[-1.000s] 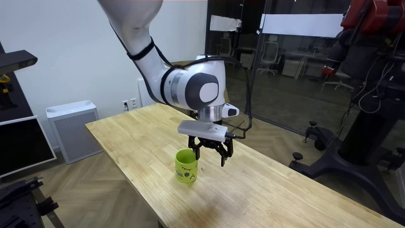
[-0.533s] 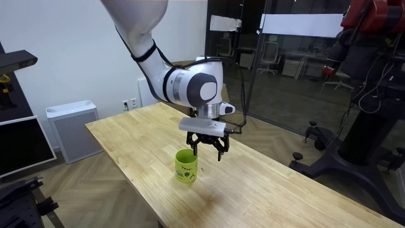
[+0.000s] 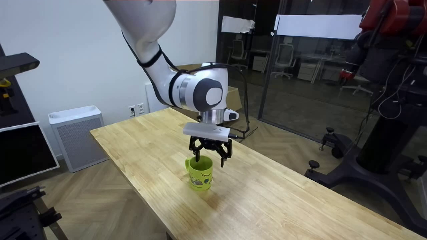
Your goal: Move the mug cup to the right
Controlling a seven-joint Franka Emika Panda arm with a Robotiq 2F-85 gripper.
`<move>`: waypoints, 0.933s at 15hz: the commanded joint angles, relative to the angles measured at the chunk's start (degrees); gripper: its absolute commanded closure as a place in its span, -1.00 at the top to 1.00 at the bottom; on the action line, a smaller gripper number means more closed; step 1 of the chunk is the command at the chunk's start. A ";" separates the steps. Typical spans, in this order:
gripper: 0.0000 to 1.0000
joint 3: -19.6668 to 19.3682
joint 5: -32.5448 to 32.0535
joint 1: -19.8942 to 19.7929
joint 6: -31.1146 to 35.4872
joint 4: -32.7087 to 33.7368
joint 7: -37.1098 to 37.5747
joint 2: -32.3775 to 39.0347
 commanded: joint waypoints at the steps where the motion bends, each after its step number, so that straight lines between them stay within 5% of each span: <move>1: 0.90 0.44 1.55 -1.17 -0.66 2.04 -0.79 1.67; 2: 0.48 0.36 1.52 -1.25 -0.55 2.02 -0.85 1.89; 5: 0.30 0.12 0.79 -1.12 -1.12 2.28 -1.22 2.46; 14: -0.96 -0.03 -2.39 -0.04 -7.36 5.01 -5.37 4.01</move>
